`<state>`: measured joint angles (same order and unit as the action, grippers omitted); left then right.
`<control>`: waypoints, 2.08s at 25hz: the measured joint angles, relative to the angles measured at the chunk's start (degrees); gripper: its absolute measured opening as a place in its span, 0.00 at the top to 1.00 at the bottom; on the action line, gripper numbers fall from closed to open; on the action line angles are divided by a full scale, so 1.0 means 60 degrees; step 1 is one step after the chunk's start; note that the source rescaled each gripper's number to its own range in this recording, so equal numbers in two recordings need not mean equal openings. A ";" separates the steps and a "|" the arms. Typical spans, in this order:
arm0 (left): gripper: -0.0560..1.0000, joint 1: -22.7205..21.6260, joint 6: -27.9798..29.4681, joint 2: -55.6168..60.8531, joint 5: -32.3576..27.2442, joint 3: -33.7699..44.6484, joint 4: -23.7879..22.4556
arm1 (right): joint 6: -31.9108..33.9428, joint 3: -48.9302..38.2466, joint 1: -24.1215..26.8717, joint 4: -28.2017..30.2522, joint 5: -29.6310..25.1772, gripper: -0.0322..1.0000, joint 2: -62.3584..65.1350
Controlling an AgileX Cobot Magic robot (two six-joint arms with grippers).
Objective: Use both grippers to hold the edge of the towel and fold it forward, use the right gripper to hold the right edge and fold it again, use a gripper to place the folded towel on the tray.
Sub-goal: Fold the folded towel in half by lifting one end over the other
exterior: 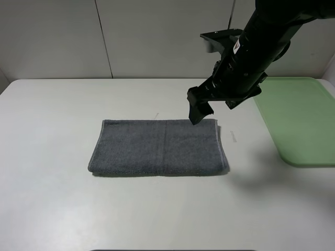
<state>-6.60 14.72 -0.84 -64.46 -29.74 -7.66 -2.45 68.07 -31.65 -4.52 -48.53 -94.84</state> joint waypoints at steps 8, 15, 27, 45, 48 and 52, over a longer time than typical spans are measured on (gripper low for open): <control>0.00 -0.0026 -0.0041 0.0000 0.0308 0.0128 -0.0149 | 0.0115 0.0000 0.0000 -0.0019 0.0201 0.00 0.0000; 0.00 -0.0026 -0.0041 0.0000 0.0318 0.0128 -0.0177 | 0.1290 0.0000 0.0000 -0.0030 0.0479 0.00 0.0000; 0.00 -0.0026 -0.0041 0.0000 0.0326 0.0128 -0.0177 | 0.2874 0.0000 0.0006 -0.0020 0.0605 0.00 -0.0781; 0.00 -0.0026 -0.0052 0.0000 0.0326 0.0128 -0.0177 | 0.3360 0.0000 0.1190 0.0219 0.1618 0.00 -0.2947; 0.00 -0.0026 -0.0052 0.0000 0.0326 0.0128 -0.0184 | 0.3319 0.0000 0.1190 0.0219 0.1817 0.00 -0.3315; 0.00 -0.0026 -0.0052 0.0000 0.0326 0.0128 -0.0184 | 0.3266 0.0000 0.1190 0.0238 0.1943 0.00 -0.3734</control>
<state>-6.75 14.41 -0.84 -62.50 -28.97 -8.76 17.14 68.07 -24.51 -3.09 -36.87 -117.24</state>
